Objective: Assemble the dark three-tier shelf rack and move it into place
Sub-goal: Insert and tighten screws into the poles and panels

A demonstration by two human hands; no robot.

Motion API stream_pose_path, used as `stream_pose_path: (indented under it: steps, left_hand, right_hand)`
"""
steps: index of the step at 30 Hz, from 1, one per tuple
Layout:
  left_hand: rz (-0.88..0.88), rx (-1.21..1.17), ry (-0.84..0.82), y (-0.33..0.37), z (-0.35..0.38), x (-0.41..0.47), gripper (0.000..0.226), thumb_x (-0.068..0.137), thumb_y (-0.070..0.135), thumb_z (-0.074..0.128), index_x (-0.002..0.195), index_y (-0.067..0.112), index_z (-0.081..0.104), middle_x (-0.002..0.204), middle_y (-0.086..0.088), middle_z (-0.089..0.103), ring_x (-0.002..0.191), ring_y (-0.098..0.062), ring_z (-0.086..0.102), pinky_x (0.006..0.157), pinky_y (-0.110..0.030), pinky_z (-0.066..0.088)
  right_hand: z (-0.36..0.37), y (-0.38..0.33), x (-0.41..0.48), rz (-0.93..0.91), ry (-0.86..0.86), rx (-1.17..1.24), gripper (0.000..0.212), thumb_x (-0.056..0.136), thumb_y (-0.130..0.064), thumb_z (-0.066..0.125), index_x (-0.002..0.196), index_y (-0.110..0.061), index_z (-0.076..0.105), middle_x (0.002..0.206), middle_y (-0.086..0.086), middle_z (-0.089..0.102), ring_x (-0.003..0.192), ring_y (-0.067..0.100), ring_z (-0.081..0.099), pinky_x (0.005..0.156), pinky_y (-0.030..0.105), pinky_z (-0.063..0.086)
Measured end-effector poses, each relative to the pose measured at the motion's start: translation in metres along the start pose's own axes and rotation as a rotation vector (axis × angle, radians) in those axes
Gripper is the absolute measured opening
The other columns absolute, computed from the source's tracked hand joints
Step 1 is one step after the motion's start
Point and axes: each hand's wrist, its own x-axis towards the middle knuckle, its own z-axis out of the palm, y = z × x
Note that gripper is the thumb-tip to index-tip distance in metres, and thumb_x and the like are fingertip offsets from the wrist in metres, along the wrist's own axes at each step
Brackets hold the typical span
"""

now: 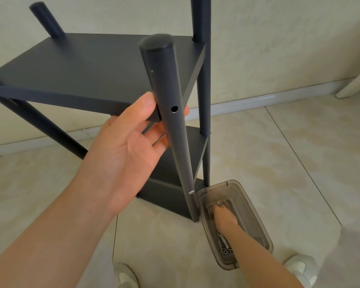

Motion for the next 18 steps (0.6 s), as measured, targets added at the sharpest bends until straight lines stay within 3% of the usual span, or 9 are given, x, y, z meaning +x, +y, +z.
stream_pose_path:
  steps: [6, 15, 18]
  left_hand:
    - [-0.003, 0.002, -0.022, -0.001, -0.002, 0.001, 0.03, 0.103, 0.021, 0.052, 0.099, 0.023, 0.081, 0.116, 0.004, 0.074, 0.119, -0.022, 0.066, 0.091, -0.031, 0.056]
    - [-0.048, -0.006, -0.047, 0.002, -0.004, 0.005, 0.019, 0.09, 0.023, 0.065, 0.101, 0.02, 0.081, 0.116, 0.0, 0.074, 0.118, -0.024, 0.067, 0.091, -0.033, 0.057]
    - [-0.061, -0.021, -0.021, 0.003, -0.004, 0.005, 0.043, 0.078, 0.026, 0.074, 0.119, 0.013, 0.069, 0.117, -0.003, 0.073, 0.116, -0.024, 0.068, 0.088, -0.034, 0.059]
  right_hand:
    - [0.002, 0.002, -0.004, 0.04, -0.021, -0.061, 0.031, 0.089, -0.003, 0.062, 0.117, -0.015, 0.062, 0.113, 0.005, 0.068, 0.099, 0.02, 0.067, 0.081, 0.03, 0.053]
    - [-0.018, -0.007, -0.017, -0.004, -0.008, -0.133, 0.018, 0.094, -0.006, 0.057, 0.108, -0.015, 0.065, 0.112, 0.004, 0.068, 0.099, 0.019, 0.065, 0.089, 0.031, 0.053]
    - [-0.037, -0.009, -0.031, -0.034, 0.001, -0.213, 0.019, 0.098, -0.013, 0.053, 0.114, -0.016, 0.064, 0.115, 0.003, 0.065, 0.105, 0.022, 0.063, 0.092, 0.034, 0.052]
